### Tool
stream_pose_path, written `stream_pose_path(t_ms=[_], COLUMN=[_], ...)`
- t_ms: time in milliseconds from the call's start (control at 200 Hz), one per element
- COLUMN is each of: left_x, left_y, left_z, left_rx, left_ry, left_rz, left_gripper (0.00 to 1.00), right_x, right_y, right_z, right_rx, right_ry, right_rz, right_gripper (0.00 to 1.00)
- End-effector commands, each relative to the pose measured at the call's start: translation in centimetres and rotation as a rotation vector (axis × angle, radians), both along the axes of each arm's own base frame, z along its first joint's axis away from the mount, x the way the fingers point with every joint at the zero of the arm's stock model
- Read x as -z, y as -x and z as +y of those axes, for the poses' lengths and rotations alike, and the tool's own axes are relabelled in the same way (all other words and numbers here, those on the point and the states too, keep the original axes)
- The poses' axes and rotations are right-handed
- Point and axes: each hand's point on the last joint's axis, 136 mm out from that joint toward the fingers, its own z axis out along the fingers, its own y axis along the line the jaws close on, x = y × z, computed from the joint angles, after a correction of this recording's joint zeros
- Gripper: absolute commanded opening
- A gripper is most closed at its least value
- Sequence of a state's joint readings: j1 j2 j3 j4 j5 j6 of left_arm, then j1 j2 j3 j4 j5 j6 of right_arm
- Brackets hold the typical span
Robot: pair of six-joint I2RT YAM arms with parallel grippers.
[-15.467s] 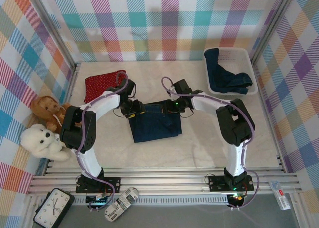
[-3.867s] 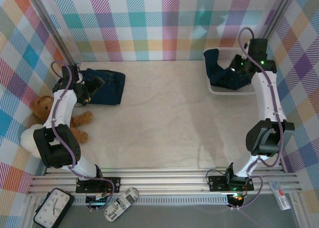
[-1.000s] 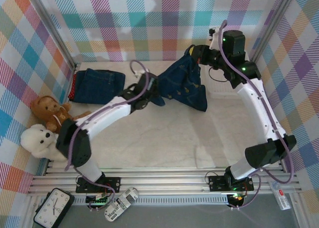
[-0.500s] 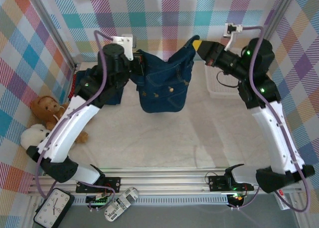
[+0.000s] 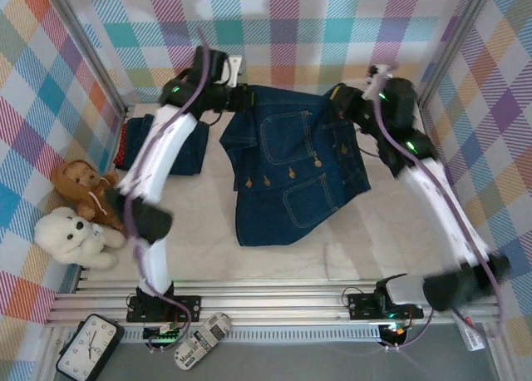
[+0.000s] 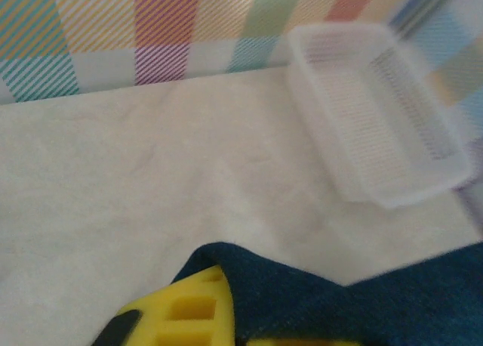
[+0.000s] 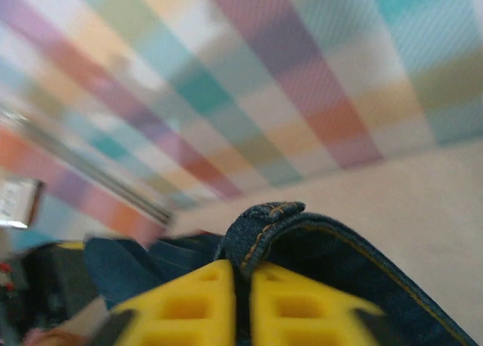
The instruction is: Fold and stack the skirts
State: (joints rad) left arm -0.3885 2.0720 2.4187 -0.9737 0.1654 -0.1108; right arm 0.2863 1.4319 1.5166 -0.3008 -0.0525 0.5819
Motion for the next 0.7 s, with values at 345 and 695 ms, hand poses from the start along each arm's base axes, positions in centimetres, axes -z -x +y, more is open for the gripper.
stream_pose_path(t_ms=[345, 695], left_x=[15.2, 22.6], left_y=[0.1, -2.4], left_z=[1.6, 5.4], left_rx=[-0.116, -0.319], left_ry=[-0.007, -0.182], left_rz=[0.394, 0.474], left_gripper=[1.0, 1.0], right_x=[18.7, 25.2], right_y=[-4.1, -1.9], right_z=[4.7, 8.1], right_rx=[-0.178, -0.227], right_ry=[0.052, 0.05], right_rz=[0.476, 0.621], right_gripper=[0.99, 0.99])
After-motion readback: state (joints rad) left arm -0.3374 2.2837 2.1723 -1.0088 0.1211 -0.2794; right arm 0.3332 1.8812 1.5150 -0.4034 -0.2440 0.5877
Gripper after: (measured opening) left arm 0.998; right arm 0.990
